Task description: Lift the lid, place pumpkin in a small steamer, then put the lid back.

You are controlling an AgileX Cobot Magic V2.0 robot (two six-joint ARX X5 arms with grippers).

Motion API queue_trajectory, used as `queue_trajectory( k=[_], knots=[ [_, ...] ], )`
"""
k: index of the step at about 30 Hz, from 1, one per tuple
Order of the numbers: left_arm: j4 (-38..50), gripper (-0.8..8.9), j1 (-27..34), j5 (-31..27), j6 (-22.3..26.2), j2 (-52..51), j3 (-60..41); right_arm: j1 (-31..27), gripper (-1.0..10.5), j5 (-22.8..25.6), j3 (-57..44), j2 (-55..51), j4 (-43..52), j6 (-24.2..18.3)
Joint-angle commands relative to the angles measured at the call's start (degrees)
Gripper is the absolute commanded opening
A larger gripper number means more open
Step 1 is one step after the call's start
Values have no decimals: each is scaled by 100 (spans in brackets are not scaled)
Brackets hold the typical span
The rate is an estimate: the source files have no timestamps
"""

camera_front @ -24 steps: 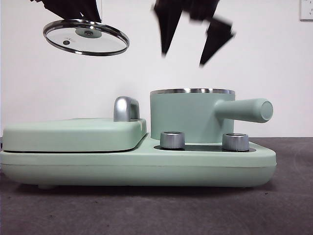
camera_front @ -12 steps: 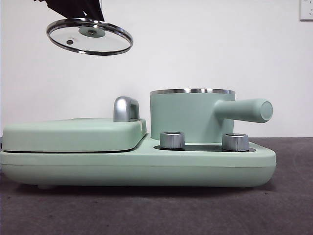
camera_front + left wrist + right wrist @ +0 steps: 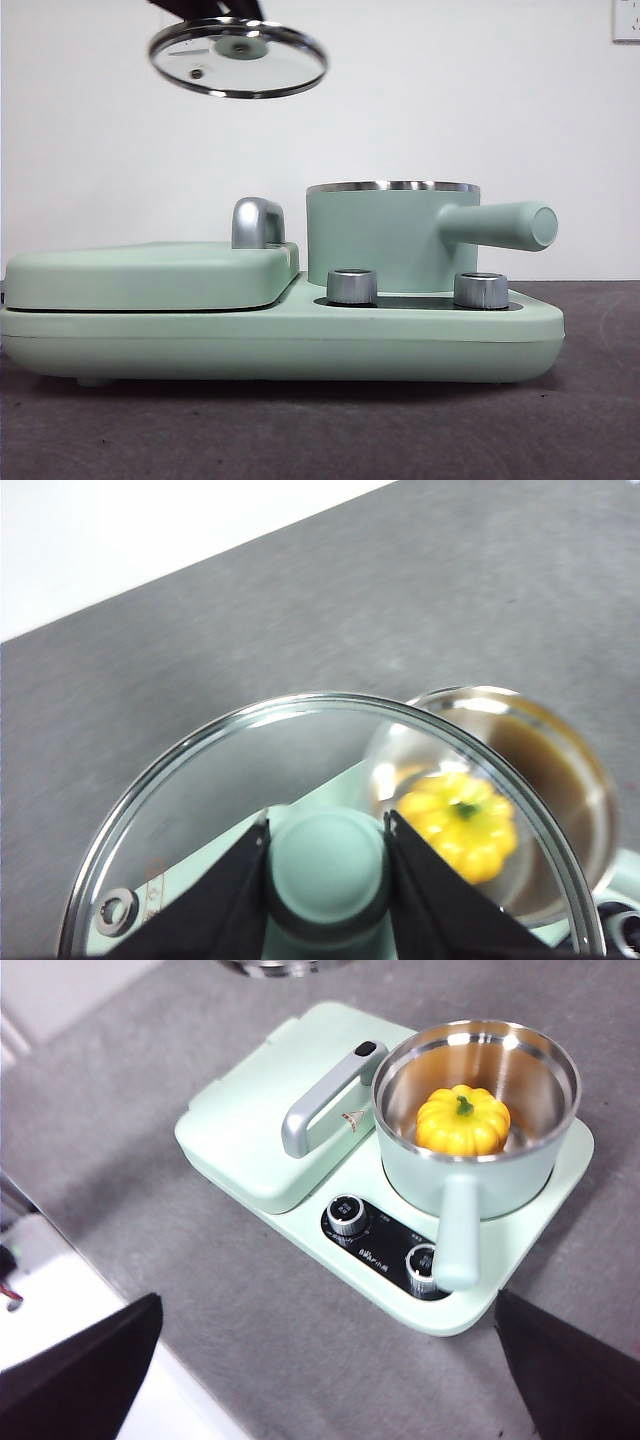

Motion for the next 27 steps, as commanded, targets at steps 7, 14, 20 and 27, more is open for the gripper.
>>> queue_trajectory(
  k=[7,14,20,27],
  knots=[
    [761,15,-811,2,-22,586,142,46,537,11,-525,-1311,46,369],
    [1727,15,-1167,2,216,1244,142,46,537,11,-544,-1394,-22,367],
    [2072,15,-1250,2,433,1593,144,46,537,50,-544,-1390,-2,369],
    [2079,15,-1248,2,433,1867,144,46,537,50,-544,-1390,-2,369]
  ],
)
